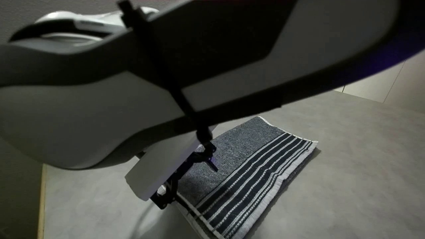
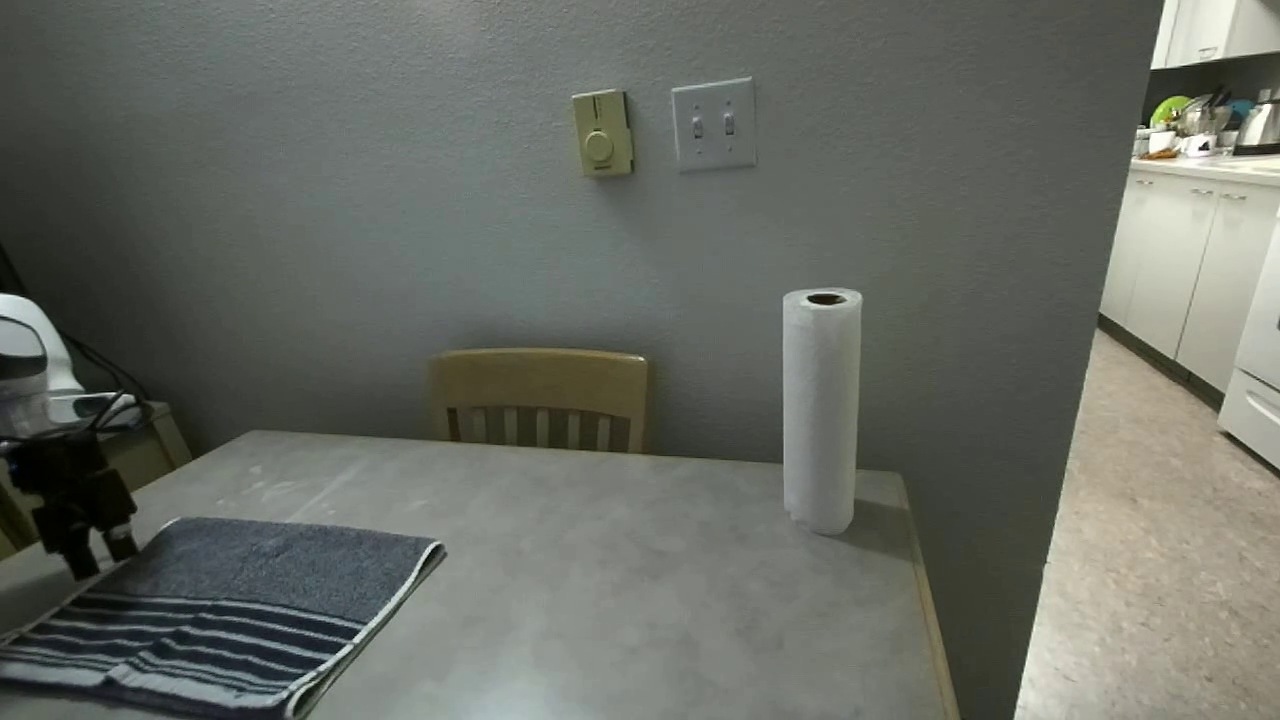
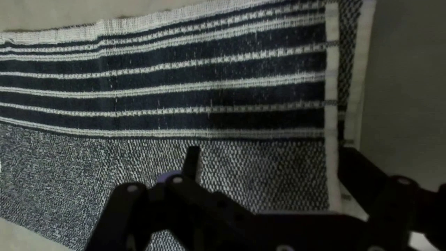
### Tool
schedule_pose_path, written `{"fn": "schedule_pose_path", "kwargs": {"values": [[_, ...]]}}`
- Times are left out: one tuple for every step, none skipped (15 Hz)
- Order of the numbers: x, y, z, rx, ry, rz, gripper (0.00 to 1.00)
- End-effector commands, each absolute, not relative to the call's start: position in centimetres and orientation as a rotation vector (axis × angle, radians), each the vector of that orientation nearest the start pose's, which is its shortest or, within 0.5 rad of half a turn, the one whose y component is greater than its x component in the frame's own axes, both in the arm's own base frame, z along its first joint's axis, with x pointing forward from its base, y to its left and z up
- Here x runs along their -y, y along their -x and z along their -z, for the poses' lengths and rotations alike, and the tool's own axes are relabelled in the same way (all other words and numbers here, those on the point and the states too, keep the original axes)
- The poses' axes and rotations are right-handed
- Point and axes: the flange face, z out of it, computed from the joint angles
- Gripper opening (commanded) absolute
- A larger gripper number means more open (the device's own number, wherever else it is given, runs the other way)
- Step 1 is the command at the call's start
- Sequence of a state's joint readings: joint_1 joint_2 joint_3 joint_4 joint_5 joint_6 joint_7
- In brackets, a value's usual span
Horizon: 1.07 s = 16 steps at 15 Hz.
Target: Fold the towel
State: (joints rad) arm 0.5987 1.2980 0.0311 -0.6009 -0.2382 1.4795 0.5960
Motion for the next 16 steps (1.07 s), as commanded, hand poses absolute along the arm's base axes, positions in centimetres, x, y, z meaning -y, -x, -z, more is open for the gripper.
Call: {"fn": "schedule_pose_path", "kwargs": {"values": [[-41.1,-64.7,-16.1,-0.009,3.481,-0.268,1.0],[-41.2,-65.0,-15.8,-0.048,3.458,-0.237,1.0],[-41.3,-65.2,-15.5,-0.091,3.439,-0.204,1.0],[-41.4,-65.4,-15.2,-0.118,3.427,-0.175,1.0],[-41.5,-65.6,-14.9,-0.141,3.418,-0.151,1.0],[-41.5,-65.7,-14.6,-0.168,3.41,-0.13,1.0],[-41.6,-65.8,-14.3,-0.187,3.403,-0.115,1.0],[-41.7,-65.7,-14.1,-0.204,3.4,-0.103,1.0],[-41.7,-65.7,-14.0,-0.218,3.405,-0.098,1.0],[-41.7,-65.6,-14.0,-0.232,3.41,-0.097,1.0],[-41.7,-65.6,-14.2,-0.242,3.416,-0.098,1.0],[-41.7,-65.5,-14.3,-0.257,3.422,-0.102,1.0],[-41.7,-65.4,-14.4,-0.266,3.43,-0.106,1.0],[-41.6,-65.3,-14.4,-0.275,3.437,-0.111,0.97],[-41.6,-65.2,-14.6,-0.29,3.446,-0.12,0.93],[-41.5,-65.1,-14.6,-0.302,3.453,-0.127,0.94]]}}
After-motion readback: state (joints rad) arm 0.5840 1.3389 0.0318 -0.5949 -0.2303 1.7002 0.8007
